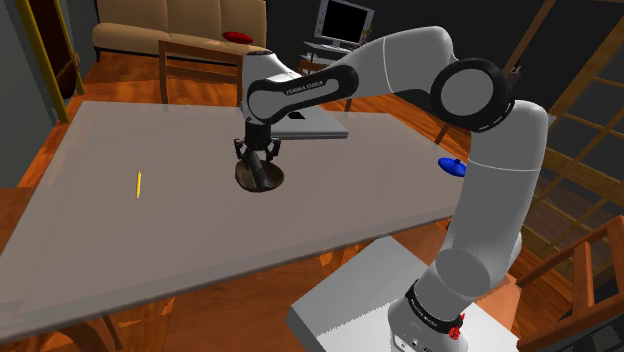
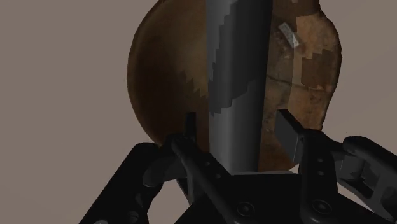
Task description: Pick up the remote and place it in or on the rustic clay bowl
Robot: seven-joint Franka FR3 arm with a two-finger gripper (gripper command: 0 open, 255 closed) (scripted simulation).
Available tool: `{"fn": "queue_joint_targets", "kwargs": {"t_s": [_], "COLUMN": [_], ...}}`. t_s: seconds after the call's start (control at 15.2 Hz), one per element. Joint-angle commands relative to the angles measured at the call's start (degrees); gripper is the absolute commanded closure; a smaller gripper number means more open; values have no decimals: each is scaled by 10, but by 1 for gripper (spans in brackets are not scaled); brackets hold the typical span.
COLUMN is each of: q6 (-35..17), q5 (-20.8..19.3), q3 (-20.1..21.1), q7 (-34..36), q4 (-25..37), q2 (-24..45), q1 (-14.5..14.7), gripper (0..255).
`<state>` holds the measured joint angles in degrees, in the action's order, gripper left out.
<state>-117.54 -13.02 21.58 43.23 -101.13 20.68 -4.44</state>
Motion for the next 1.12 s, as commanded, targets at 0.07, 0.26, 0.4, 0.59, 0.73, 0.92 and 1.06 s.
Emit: {"fn": "queue_joint_targets", "kwargs": {"t_s": [0.07,0.26,0.4,0.59,0.73,0.92,1.06], "q6": [0,0,33,64,64,64,64], "q5": [0,0,8,13,13,13,13], "q3": [0,0,4,6,6,6,6], "q7": [0,0,-5,-9,-9,-9,-9], "q4": [0,0,21,44,44,44,44], "q2": [0,0,-12,-21,-22,-21,-21], "q1": [0,0,0,1,1,1,1], "gripper": [0,0,0,0,0,0,0]}}
